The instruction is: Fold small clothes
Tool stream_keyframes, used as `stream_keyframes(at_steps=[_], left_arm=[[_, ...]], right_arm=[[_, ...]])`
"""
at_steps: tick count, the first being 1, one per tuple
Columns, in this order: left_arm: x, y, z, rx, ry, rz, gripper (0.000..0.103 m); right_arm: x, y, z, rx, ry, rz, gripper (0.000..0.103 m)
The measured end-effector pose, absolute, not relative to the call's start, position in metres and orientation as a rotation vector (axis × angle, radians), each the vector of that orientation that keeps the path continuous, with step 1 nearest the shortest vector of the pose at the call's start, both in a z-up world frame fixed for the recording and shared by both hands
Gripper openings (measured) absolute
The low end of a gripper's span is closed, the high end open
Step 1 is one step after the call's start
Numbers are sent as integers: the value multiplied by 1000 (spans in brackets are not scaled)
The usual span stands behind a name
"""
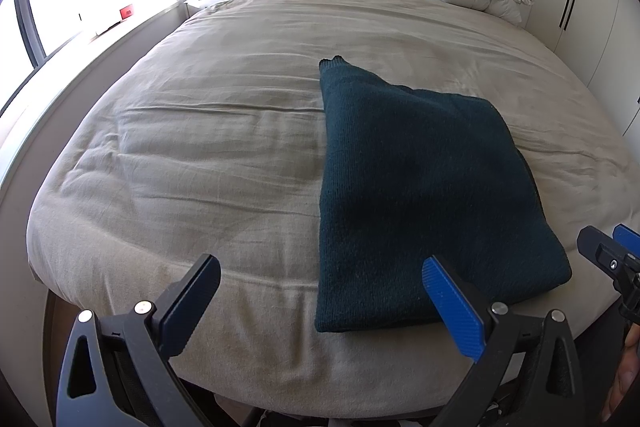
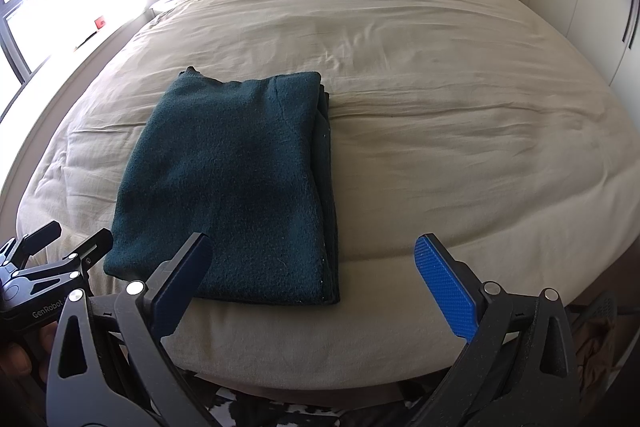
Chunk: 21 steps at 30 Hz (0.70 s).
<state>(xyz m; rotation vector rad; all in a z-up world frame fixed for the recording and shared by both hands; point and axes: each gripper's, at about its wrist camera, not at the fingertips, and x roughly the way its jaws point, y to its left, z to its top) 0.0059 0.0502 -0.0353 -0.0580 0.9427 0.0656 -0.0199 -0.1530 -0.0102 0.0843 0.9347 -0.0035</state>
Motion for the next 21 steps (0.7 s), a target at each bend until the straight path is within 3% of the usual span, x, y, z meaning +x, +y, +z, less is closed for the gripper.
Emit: stream_keyframes(at_steps=[21], left_arm=[[7, 51, -36, -61, 947, 65, 103]], right_arm=[[-20, -154, -12, 88, 940, -1, 103]])
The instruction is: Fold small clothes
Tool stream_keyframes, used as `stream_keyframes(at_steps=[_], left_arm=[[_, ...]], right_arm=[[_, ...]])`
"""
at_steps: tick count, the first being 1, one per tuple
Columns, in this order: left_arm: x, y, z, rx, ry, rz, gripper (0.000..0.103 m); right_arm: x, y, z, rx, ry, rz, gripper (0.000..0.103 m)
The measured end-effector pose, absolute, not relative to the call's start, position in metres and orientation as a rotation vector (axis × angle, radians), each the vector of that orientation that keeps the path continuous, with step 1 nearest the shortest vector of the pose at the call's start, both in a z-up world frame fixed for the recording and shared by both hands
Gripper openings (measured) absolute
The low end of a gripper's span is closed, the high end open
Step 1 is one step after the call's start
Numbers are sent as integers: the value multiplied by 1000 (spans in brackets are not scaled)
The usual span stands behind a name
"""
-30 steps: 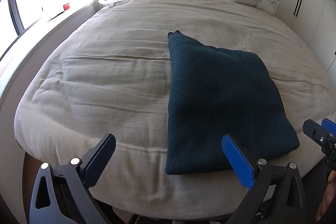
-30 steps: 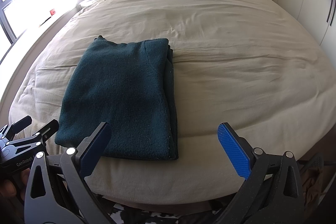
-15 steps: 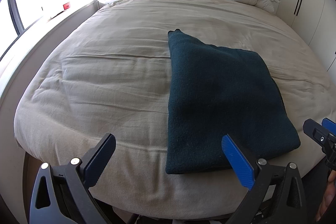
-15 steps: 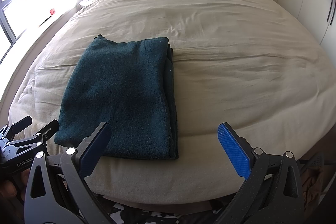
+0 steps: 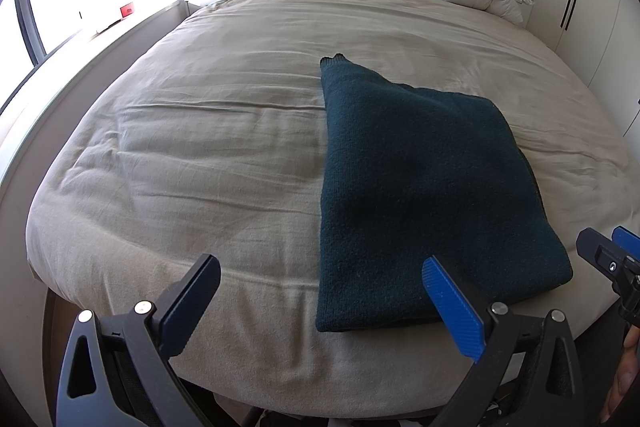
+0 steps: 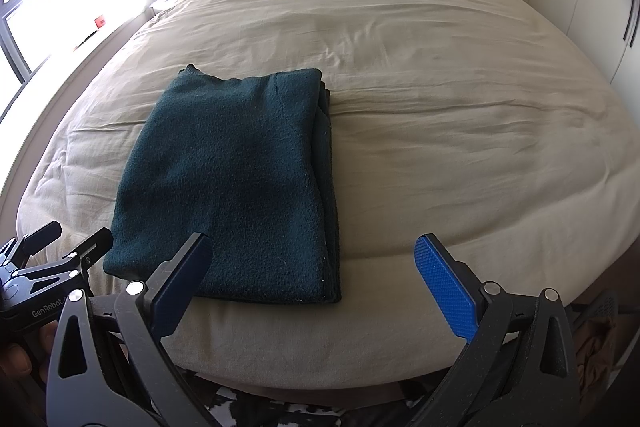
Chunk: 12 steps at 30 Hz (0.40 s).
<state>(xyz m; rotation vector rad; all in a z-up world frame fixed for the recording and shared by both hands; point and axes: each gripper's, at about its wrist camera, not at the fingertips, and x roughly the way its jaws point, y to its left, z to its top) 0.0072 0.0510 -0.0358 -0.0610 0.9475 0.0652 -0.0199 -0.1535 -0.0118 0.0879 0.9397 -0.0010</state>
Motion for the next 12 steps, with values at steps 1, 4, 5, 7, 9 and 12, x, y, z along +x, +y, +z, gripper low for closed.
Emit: stream_keyframes(at_steps=[1, 4, 5, 7, 9, 12], left_arm=[[7, 51, -36, -62, 948, 64, 103], [6, 51, -37, -60, 950, 64, 103], [6, 52, -37, -60, 951, 63, 103], [6, 52, -37, -59, 952, 67, 103], [7, 53, -38, -62, 954, 67, 103], [8, 54, -36, -61, 951, 64, 103]], right_arm=[[-20, -153, -12, 88, 940, 0, 103], [-21, -153, -13, 87, 940, 1, 103], [-20, -153, -13, 88, 941, 1, 103], [-21, -153, -13, 88, 941, 1, 103], [-20, -154, -12, 88, 942, 1, 103], [-20, -154, -12, 88, 941, 1, 103]])
